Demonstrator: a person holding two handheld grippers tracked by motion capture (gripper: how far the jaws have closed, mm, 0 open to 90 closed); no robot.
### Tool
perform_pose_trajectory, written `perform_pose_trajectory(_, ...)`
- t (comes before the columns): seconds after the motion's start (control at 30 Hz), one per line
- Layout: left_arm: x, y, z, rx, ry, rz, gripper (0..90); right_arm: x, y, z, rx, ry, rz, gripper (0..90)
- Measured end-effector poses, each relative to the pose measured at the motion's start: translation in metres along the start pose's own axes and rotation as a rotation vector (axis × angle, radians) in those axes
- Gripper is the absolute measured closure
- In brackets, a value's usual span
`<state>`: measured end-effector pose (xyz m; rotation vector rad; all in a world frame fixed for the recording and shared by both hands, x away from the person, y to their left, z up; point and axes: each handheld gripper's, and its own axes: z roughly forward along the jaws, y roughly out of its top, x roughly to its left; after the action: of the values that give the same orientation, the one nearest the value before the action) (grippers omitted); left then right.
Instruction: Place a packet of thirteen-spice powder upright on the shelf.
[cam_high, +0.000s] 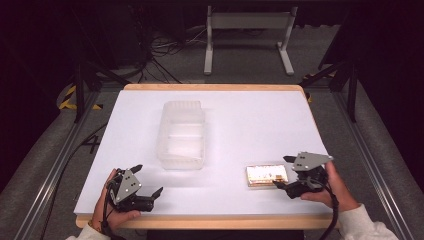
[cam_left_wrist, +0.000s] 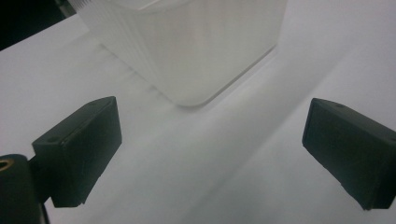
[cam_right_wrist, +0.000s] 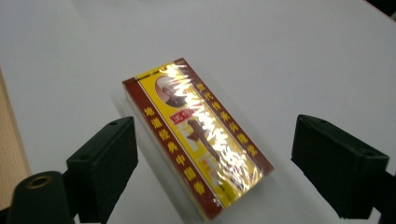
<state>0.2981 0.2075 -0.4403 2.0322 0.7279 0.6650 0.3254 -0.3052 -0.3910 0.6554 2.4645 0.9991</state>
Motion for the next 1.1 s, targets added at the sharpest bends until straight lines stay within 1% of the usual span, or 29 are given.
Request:
perform_pose_trajectory(0.03, 0.0, 0.001, 0.0, -0.005, -0.007, -0.001, 5.1, -0.001, -0.006, -0.003, -0.005, -0.003, 0.012, 15.1)
perform_pose_trajectory(0.07, -0.001, 0.001, 0.0, -0.004, -0.007, 0.003, 5.1, -0.001, -0.014, -0.006, -0.009, -0.02, 0.018, 15.2)
perform_pose_trajectory(0.1, -0.001, 0.001, 0.0, -0.004, -0.007, 0.003, 5.2, -0.001, -0.014, -0.006, -0.009, -0.02, 0.018, 15.2)
perform_pose_trajectory(0.13, -0.001, 0.001, 0.0, -0.005, -0.006, 0.004, 5.2, -0.001, -0.021, -0.009, -0.009, -0.031, 0.031, 15.2)
perform_pose_trajectory(0.2, -0.001, 0.001, -0.001, -0.009, -0.012, -0.002, 5.3, -0.002, -0.027, -0.01, 0.001, -0.042, 0.057, 15.2)
perform_pose_trajectory(0.23, -0.001, 0.001, 0.0, -0.009, -0.012, 0.0, 5.3, -0.002, -0.028, -0.011, 0.004, -0.049, 0.056, 15.2)
perform_pose_trajectory(0.33, -0.001, 0.001, 0.0, -0.001, -0.023, 0.007, 5.3, -0.002, -0.029, -0.011, 0.009, -0.059, 0.056, 14.9)
perform_pose_trajectory(0.4, -0.001, 0.0, 0.001, 0.008, -0.024, 0.015, 5.4, -0.003, -0.029, -0.01, 0.01, -0.053, 0.061, 15.3)
perform_pose_trajectory(0.5, -0.002, -0.001, 0.001, 0.013, -0.025, 0.006, 5.4, -0.004, -0.027, -0.008, 0.013, -0.049, 0.061, 15.7)
perform_pose_trajectory(0.57, -0.002, -0.002, 0.001, 0.02, -0.027, 0.008, 5.4, -0.004, -0.025, -0.006, 0.026, -0.047, 0.059, 15.7)
perform_pose_trajectory(0.63, -0.002, -0.002, 0.002, 0.028, -0.026, 0.011, 5.5, -0.003, -0.023, -0.004, 0.029, -0.035, 0.055, 15.8)
perform_pose_trajectory(0.67, -0.002, -0.003, 0.003, 0.034, -0.026, 0.018, 5.6, -0.002, -0.021, -0.002, 0.039, -0.034, 0.048, 15.8)
perform_pose_trajectory(0.73, -0.002, -0.003, 0.004, 0.039, -0.026, 0.015, 5.6, -0.001, -0.017, 0.0, 0.057, -0.017, 0.036, 16.4)
perform_pose_trajectory(0.77, -0.002, -0.003, 0.004, 0.04, -0.028, 0.013, 5.6, 0.0, -0.014, 0.001, 0.07, -0.02, 0.023, 16.4)
perform_pose_trajectory(0.87, -0.002, -0.003, 0.004, 0.047, -0.028, 0.018, 5.6, -0.001, -0.007, 0.005, 0.087, 0.005, -0.001, 17.7)
perform_pose_trajectory(0.93, -0.002, -0.004, 0.005, 0.055, -0.028, 0.021, 5.6, -0.002, -0.002, 0.008, 0.105, 0.007, -0.017, 17.8)
perform_pose_trajectory(1.0, -0.003, -0.004, 0.005, 0.06, -0.028, 0.025, 5.6, -0.002, 0.004, 0.011, 0.128, 0.019, -0.039, 19.0)
perform_pose_trajectory(1.07, -0.003, -0.004, 0.005, 0.06, -0.028, 0.023, 5.5, -0.002, 0.006, 0.013, 0.132, 0.023, -0.048, 18.9)
perform_pose_trajectory(1.1, -0.003, -0.004, 0.005, 0.063, -0.029, 0.024, 5.5, -0.001, 0.009, 0.015, 0.134, 0.036, -0.062, 19.0)
